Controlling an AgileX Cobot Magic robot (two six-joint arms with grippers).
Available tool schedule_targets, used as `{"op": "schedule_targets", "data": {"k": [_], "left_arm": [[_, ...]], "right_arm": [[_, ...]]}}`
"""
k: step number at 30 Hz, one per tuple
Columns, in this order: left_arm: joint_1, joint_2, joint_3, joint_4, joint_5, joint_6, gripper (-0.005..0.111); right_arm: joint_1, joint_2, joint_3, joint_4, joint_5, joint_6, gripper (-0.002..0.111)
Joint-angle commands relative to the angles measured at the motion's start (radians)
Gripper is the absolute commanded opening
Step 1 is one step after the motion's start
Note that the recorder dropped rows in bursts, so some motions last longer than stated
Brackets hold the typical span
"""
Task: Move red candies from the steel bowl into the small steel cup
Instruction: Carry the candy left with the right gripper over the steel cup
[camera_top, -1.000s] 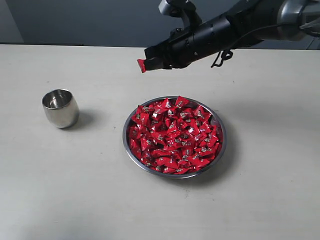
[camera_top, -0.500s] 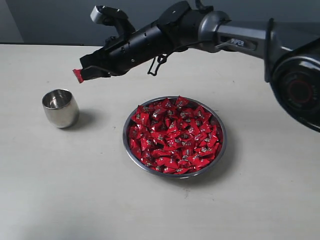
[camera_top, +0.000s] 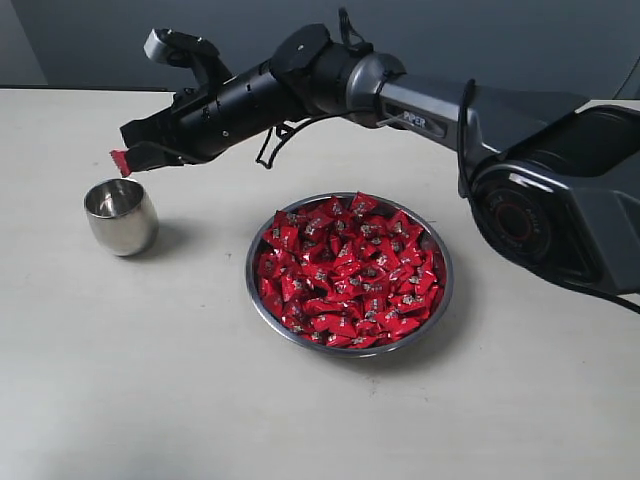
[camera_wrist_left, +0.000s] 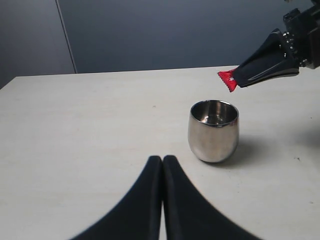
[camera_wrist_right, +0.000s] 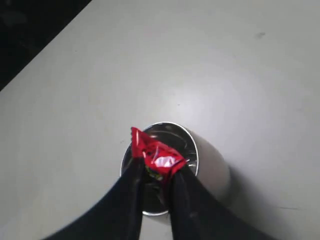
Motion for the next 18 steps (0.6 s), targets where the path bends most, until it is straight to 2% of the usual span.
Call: {"op": "schedule_targets", "data": {"k": [1, 9, 18], "left_arm": [[0.001, -0.004, 0.004, -0.002, -0.002, -0.001, 0.000], [0.001, -0.004, 0.004, -0.002, -0.002, -0.001, 0.000], [0.001, -0.004, 0.004, -0.002, -0.002, -0.001, 0.000]], "right_arm": [[0.016, 0.012, -0.009, 0.009, -0.012, 0.001, -0.001], [0.055, 0.016, -0.009, 0.009, -0.055, 0.001, -0.001], [0.055, 0.018, -0.009, 0.013, -0.102, 0.001, -0.001]]}}
